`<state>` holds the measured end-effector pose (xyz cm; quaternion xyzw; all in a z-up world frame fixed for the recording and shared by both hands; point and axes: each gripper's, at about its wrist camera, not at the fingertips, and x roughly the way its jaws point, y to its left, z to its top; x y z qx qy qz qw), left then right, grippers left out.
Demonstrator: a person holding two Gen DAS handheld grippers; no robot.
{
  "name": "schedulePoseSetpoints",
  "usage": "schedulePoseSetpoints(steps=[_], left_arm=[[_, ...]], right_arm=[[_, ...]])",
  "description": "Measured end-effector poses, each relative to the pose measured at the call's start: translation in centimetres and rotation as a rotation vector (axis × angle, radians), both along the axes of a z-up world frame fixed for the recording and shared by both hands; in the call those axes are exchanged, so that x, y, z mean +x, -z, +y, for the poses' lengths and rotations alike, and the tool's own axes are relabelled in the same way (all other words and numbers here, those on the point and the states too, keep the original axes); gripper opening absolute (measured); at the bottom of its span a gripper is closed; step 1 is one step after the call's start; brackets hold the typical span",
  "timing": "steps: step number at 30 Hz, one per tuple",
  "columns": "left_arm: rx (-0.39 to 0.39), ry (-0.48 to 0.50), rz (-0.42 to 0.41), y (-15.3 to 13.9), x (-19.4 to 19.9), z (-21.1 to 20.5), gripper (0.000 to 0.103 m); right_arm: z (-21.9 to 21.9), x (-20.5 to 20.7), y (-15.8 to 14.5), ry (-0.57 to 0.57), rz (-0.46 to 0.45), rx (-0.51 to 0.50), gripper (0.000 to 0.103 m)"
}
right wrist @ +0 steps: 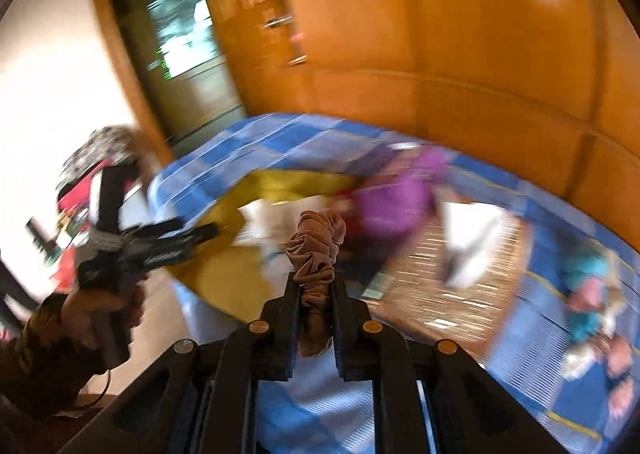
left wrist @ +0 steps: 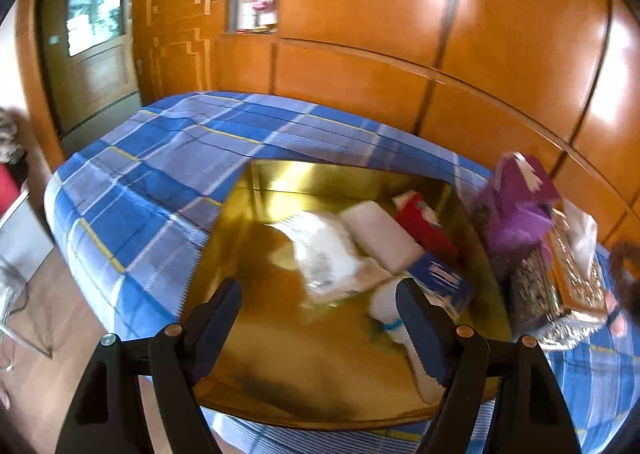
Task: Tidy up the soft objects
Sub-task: 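Carry the brown satin scrunchie into the gold tray and open the right tool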
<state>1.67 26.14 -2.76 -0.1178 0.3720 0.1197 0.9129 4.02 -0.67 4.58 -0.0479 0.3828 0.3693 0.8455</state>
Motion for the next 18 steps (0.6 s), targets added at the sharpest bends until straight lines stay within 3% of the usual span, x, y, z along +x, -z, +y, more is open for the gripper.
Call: schedulePoseSetpoints(steps=[4, 9, 12, 13, 15, 18], left_arm=[[0.001, -0.049, -0.008, -0.2, -0.4, 1.8, 0.08], [-0.01, -0.069, -0.001, 0.3, -0.7, 2.6, 0.08], [0.0, -0.061, 0.0, 0.5, -0.6, 2.3, 0.08], [0.007, -0.06, 0.0, 0.5, -0.6, 2.1, 0.08], [0.012, -0.051, 0.001, 0.7, -0.5, 1.9, 0.08], [0.007, -0.039, 0.01, 1.0, -0.4, 1.5, 0.08]], right_arm=[[5.6, 1.2, 2.9, -0.095, 0.061, -0.029, 0.012], [10.5, 3.4, 8.1, -0.129, 0.168, -0.111, 0.016], [11.9, 4.1, 10.5, -0.122, 0.204, -0.187, 0.026], [12.1, 4.1, 11.1, -0.111, 0.204, -0.217, 0.035], [11.8, 4.2, 11.6, -0.096, 0.197, -0.249, 0.044], [11.5, 3.5, 11.9, -0.092, 0.175, -0.264, 0.045]])
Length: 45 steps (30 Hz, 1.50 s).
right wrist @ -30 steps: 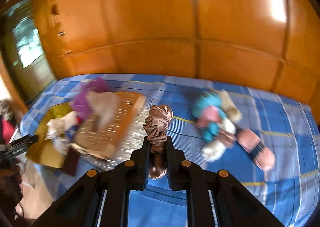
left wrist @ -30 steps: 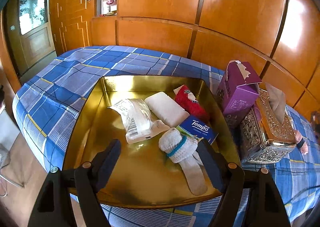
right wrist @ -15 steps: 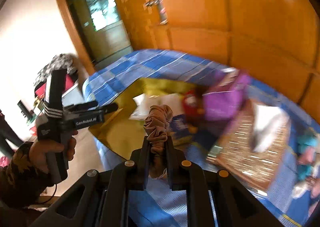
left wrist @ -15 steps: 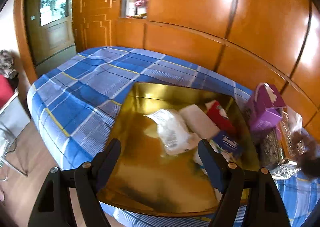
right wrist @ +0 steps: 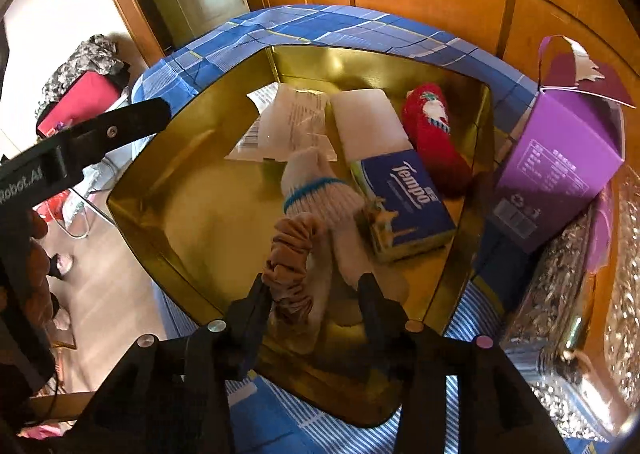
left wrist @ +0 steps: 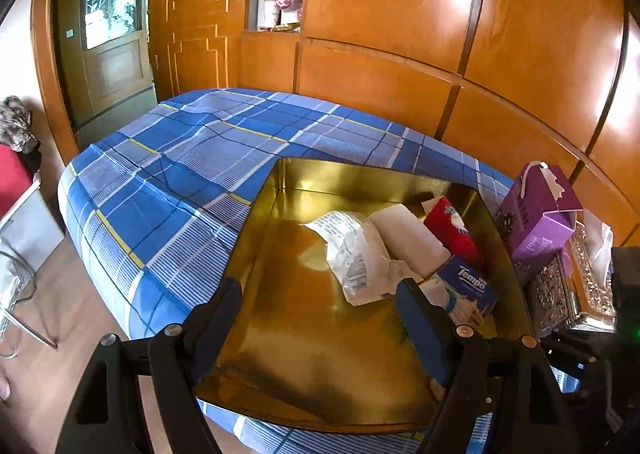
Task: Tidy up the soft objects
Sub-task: 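Carry the brown satin scrunchie into the gold tray and open the right tool, then move both tools back toward the pile of soft items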
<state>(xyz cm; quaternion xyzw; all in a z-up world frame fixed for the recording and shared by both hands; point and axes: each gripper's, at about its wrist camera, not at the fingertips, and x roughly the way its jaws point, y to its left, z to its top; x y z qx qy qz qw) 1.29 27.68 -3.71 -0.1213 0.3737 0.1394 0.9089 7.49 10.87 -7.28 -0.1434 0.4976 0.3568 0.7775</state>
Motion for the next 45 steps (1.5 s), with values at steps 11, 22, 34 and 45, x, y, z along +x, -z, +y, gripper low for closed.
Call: schedulePoseSetpoints(steps=[11, 22, 34, 45], left_arm=[[0.025, 0.042, -0.022, -0.9, -0.1, -1.7, 0.08], [0.065, 0.109, -0.06, -2.6, -0.7, -4.6, 0.081], [0.071, 0.166, -0.055, -2.7, -1.1, -7.1, 0.081], [0.114, 0.288, -0.076, -3.5, -1.3, -11.5, 0.081]], right_arm=[[-2.9, -1.8, -2.5, 0.11, -0.116, 0.053, 0.056], [-6.9, -4.3, -6.8, 0.218, -0.295, 0.087, 0.056], [-11.3, -5.6, -8.0, 0.355, -0.372, 0.106, 0.056], [-16.2, -4.6, -8.2, 0.534, -0.388, 0.112, 0.056]])
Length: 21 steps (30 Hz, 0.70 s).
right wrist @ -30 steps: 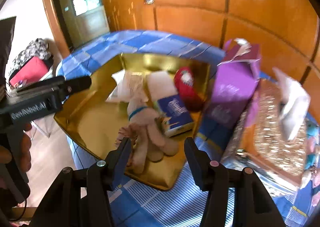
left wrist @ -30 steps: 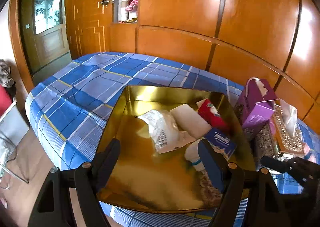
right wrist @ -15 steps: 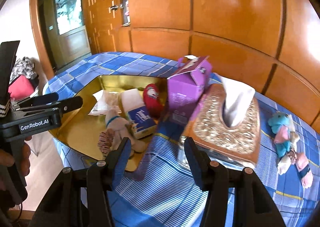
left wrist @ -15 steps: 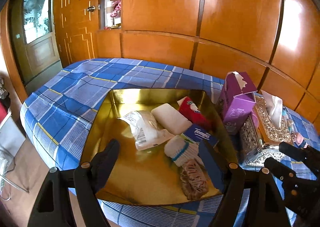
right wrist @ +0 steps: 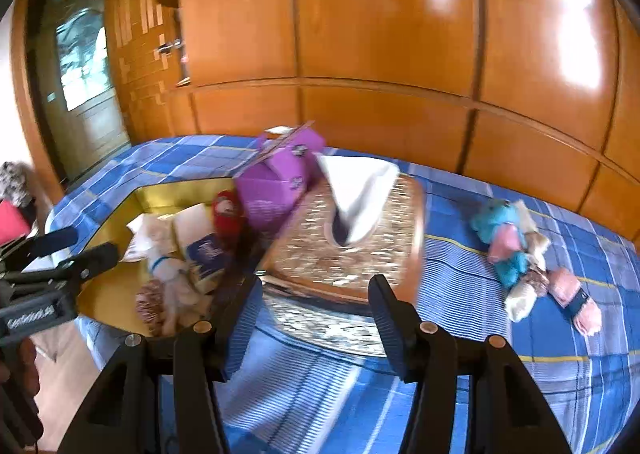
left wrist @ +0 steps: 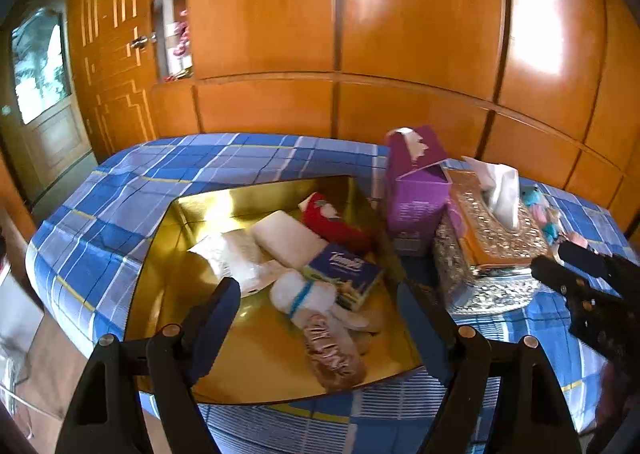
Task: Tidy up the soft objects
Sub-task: 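Move both tools back toward the pile of soft items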
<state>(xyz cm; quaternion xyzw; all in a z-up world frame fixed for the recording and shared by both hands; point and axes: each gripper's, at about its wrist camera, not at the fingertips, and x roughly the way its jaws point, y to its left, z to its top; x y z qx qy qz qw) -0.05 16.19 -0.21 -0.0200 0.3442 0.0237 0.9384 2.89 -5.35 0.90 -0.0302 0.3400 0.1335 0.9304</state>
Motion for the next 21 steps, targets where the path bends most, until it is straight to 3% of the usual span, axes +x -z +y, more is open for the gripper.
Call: schedulePoseSetpoints(steps=[21], left_arm=[[0.068, 0.151, -0.045, -2.1, 0.4, -5.7, 0.083]], right_arm=[[-11.8, -0.2, 1.9, 0.304, 0.058, 0.023, 0.056]])
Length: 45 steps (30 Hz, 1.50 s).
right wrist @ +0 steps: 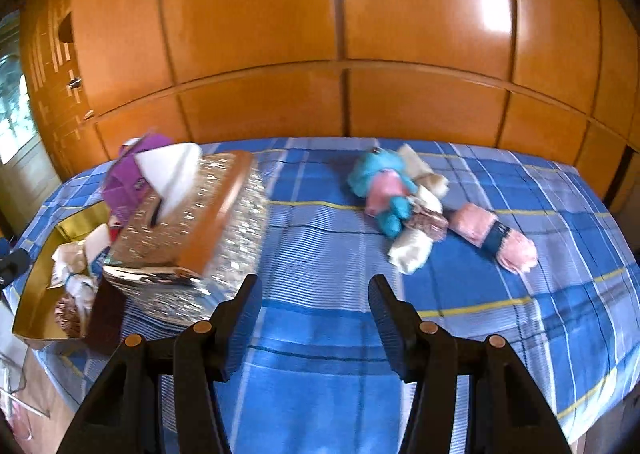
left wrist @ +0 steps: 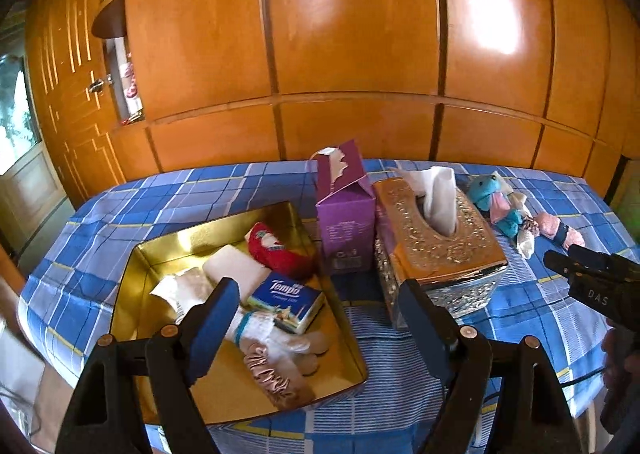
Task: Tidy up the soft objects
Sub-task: 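Move both tools back toward the pile of soft items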
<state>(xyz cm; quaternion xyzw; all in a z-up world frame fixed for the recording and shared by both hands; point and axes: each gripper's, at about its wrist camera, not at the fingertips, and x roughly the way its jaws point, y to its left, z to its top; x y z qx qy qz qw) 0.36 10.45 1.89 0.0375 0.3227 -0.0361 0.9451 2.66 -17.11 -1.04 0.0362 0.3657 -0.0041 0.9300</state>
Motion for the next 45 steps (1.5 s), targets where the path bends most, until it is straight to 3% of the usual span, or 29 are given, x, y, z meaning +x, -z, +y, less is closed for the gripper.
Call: schedulePoseSetpoints(steps=[29, 40, 45], left_arm=[[0.08, 0.249, -0.045, -2.7, 2.0, -9.4, 0.083], [-0.002, 0.398, 0.028, -3.8, 4.3, -16.1, 0.083], [-0.106, 0.451, 0.154, -3.7, 7.5, -20.7, 0.083]], right_arm=[[-10.8, -2.8, 1.5, 0.208, 0.052, -0.062, 0.056], [-14.6, -4.3, 3.3, 0.317, 0.091, -0.01, 0.056], [-14.6, -4.3, 3.7, 0.309, 0.094, 0.0, 0.056]])
